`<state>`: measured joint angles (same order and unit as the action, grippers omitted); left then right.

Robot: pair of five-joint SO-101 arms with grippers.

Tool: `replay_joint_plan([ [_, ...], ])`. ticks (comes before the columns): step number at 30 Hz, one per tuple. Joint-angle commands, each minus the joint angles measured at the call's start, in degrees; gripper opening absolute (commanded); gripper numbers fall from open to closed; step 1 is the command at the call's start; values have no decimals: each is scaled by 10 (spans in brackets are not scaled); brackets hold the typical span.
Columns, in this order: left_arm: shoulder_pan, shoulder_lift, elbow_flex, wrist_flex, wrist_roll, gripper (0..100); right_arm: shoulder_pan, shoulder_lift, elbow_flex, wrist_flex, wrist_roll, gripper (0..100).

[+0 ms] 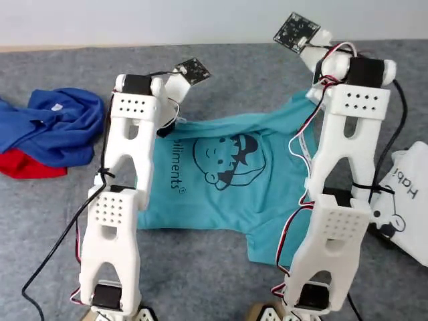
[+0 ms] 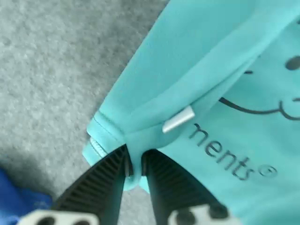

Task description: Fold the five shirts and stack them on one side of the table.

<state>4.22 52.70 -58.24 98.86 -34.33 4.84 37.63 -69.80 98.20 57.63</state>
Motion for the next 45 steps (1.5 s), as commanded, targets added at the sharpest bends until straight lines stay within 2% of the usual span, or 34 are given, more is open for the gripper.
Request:
replay_joint_plan([
  [1, 11, -84, 62, 18, -15, 2, 12, -16, -41, 48, 4, 14],
  [8, 12, -171, 253, 18, -67, 2, 24, -74, 35, 49, 4, 14],
  [19, 11, -275, 396, 17, -113, 2, 13, -336, 432, 47, 4, 14],
  [31, 18, -274, 465, 16, -144, 2, 11, -495, 702, 45, 4, 13],
  [40, 57, -279, 485, 16, -143, 2, 6, -549, 771, 46, 4, 13],
  [45, 55, -280, 485, 17, -143, 2, 6, -610, 840, 47, 21, 13],
])
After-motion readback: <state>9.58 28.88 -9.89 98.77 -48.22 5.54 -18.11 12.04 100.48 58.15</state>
